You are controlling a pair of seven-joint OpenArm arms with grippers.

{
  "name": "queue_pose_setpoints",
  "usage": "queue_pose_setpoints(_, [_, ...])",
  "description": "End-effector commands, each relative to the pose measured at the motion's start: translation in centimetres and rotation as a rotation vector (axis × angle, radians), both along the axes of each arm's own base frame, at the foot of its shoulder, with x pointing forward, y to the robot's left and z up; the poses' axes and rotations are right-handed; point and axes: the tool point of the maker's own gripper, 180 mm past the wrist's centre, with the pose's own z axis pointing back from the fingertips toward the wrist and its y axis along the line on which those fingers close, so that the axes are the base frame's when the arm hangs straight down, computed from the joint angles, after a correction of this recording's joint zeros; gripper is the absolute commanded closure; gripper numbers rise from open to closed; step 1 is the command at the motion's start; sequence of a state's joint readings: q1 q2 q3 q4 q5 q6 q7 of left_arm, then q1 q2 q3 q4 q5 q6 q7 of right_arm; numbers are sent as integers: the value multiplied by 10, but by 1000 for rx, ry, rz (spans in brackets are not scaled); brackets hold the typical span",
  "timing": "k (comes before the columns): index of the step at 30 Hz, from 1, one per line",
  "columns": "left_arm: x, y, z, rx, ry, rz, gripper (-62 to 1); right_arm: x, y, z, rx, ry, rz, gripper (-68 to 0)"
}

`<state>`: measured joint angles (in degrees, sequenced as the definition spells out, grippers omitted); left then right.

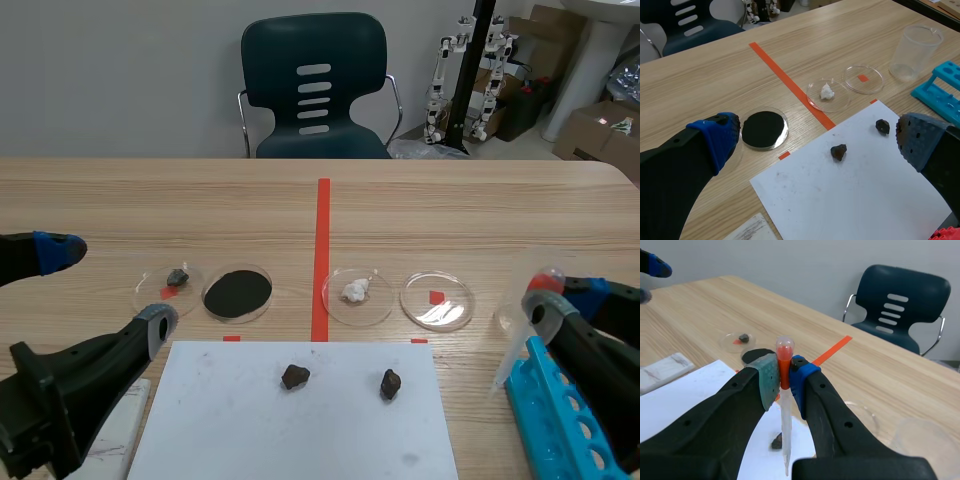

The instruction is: Draw acid from the petri dish

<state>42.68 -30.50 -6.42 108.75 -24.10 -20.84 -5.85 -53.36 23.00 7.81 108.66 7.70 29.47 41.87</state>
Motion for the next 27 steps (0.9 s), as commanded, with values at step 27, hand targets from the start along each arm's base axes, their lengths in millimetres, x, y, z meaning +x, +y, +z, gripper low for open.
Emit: queue_pose_setpoints(27, [2,-1,10,-16,-29,1,-623,-4,6,22,59,-98,23,-64])
